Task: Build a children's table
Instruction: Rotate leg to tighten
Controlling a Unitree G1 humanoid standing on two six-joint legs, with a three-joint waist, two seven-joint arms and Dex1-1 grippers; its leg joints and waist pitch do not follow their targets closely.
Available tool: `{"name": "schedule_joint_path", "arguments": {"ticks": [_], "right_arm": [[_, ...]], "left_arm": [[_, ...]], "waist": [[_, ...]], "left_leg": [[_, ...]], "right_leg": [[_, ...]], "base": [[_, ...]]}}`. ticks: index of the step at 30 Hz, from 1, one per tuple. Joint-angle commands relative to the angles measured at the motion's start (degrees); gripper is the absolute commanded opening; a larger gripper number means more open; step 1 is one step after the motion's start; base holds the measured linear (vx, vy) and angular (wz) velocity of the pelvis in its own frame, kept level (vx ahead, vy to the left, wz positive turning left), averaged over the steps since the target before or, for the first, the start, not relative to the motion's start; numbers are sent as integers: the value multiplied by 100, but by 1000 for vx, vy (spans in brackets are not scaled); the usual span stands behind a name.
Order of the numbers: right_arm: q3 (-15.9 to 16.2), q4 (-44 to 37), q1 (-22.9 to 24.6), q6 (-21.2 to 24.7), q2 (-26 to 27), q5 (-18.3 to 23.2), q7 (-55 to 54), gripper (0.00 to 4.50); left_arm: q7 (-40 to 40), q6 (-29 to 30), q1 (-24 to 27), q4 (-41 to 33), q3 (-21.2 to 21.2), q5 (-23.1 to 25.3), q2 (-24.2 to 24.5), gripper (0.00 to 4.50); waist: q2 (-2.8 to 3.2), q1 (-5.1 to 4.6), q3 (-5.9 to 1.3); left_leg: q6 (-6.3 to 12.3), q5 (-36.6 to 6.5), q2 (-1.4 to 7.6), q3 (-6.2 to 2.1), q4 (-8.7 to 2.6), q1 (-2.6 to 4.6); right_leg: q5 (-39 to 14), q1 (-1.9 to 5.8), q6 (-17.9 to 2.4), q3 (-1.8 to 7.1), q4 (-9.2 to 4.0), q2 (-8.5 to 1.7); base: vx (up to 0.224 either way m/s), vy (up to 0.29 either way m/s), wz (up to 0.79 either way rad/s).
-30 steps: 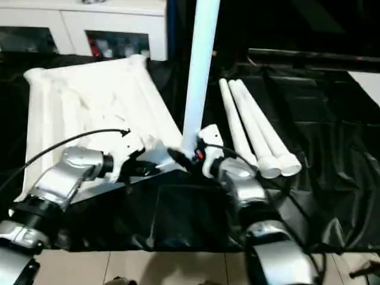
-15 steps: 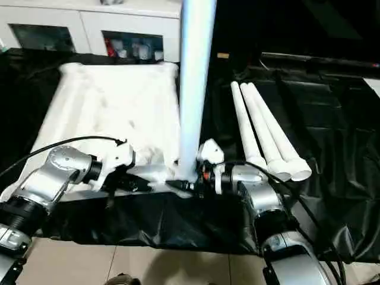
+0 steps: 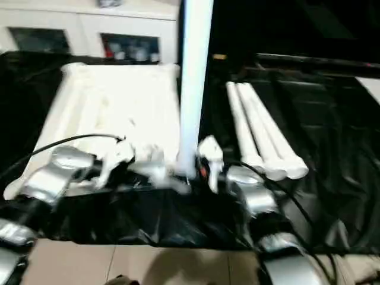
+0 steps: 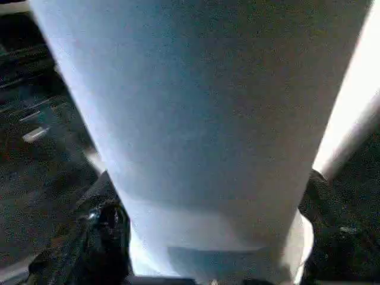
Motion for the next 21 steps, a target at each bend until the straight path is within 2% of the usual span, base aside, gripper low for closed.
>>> {"name": "schedule_joint_path", "arguments": {"ticks": [1, 3, 4, 6, 7, 9, 11, 14, 15, 18, 21], "right_arm": [[137, 518, -126, 44, 458, -216, -846, 282], [-33, 842, -284, 21, 686, -207, -1665, 282], [-77, 914, -321, 35, 738, -195, -1859, 282], [-108, 1011, -373, 64, 804, -215, -2153, 282], [-121, 1064, -402, 69, 858, -241, -2351, 282], [-183, 1182, -454, 53, 952, -261, -2594, 282], [-248, 1264, -494, -28, 1037, -262, -2597, 282], [-307, 1398, -558, -126, 1093, -264, -2608, 282], [-323, 1472, -591, -169, 1102, -275, -2642, 337], [-381, 1521, -623, -264, 1085, -183, -2477, 354], [-341, 1447, -616, -388, 1018, -186, -2284, 394]], "left_arm": [[793, 224, -193, -137, 258, -82, -387, 0], [1360, 436, -151, -266, 389, -31, -627, 0], [1482, 480, -138, -305, 417, -21, -689, 0], [1649, 532, -101, -387, 423, 7, -810, 0], [1702, 535, -58, -455, 388, 35, -880, 0], [1777, 538, 12, -554, 330, 61, -986, 0], [1743, 478, 53, -610, 227, 98, -1009, 0], [1726, 485, 85, -668, 165, 137, -1010, 0], [1718, 505, 104, -700, 156, 139, -1011, 0], [1635, 505, 158, -770, 120, 112, -958, 0], [1511, 449, 210, -801, 103, 96, -865, 0]], "waist": [[66, -29, -355], [50, -88, -361], [12, -94, -365], [27, -72, -381], [-8, -80, -386], [2, -72, -392], [2, -81, -381], [22, -90, -368], [22, -104, -366], [29, -110, -373], [43, -118, -373]], "left_leg": [[-112, -1303, 315, -123, -461, 123], [-136, -1233, 311, -127, -455, 113], [-54, -1195, 292, -114, -436, 111], [77, -986, 288, -110, -417, 93], [158, -853, 294, -98, -412, 84], [246, -710, 297, -99, -403, 75], [305, -773, 296, -91, -405, 79], [252, -957, 299, -96, -418, 89], [225, -998, 299, -97, -421, 84], [231, -969, 301, -97, -418, 85], [274, -935, 300, -98, -416, 83]], "right_leg": [[-906, 255, -1387, 280, -462, -510], [-835, 264, -1433, 278, -451, -516], [-830, 272, -1410, 271, -476, -505], [-632, 285, -1396, 276, -451, -508], [-425, 287, -1397, 276, -439, -497], [-248, 294, -1431, 268, -410, -505], [-308, 283, -1419, 262, -433, -496], [-583, 274, -1384, 265, -457, -503], [-631, 275, -1376, 265, -460, -499], [-517, 278, -1384, 268, -449, -496], [-407, 277, -1418, 265, -439, -492]], "base": [[0, 0, 0], [0, 0, 0], [0, 0, 0], [0, 0, 0], [0, 0, 0], [0, 0, 0], [0, 0, 0], [0, 0, 0], [0, 0, 0], [0, 0, 0], [0, 0, 0]]}}
